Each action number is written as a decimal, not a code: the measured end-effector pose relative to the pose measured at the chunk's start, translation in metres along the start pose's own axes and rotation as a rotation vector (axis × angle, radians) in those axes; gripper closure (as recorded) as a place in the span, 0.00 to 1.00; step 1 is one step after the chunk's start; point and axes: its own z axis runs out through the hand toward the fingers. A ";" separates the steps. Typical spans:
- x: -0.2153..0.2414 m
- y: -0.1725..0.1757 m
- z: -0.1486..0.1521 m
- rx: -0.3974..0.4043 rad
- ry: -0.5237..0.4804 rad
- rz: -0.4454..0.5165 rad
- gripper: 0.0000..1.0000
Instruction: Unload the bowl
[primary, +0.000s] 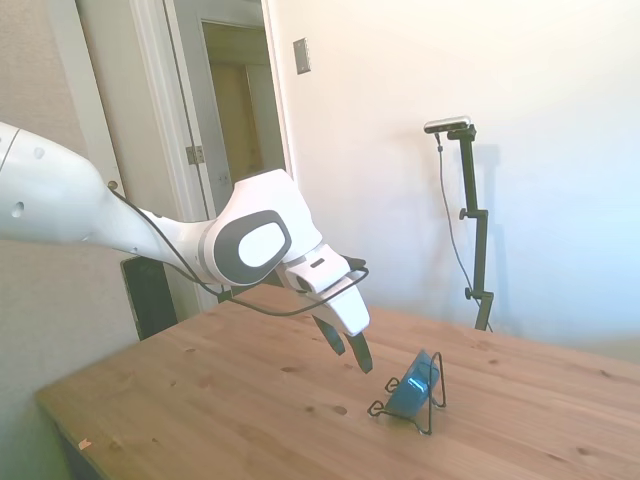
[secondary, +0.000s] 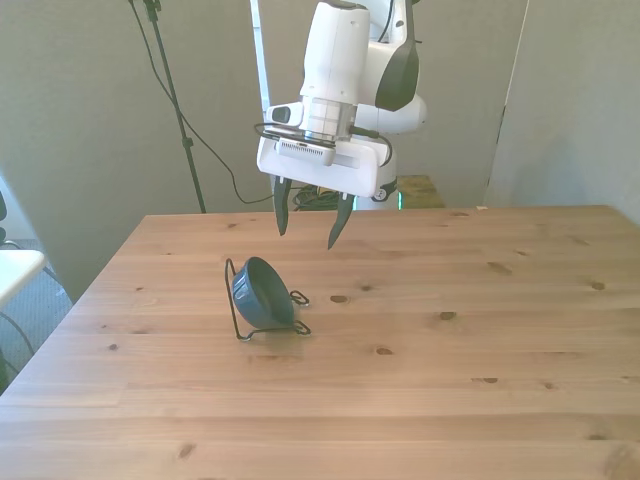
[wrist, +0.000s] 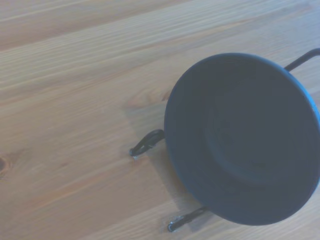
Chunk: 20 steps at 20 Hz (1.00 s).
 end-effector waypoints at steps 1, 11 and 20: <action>0.003 -0.001 -0.001 -0.010 0.028 0.015 0.00; 0.022 -0.026 0.038 -0.146 0.134 0.093 0.00; 0.039 -0.026 0.055 -0.197 0.173 0.117 0.00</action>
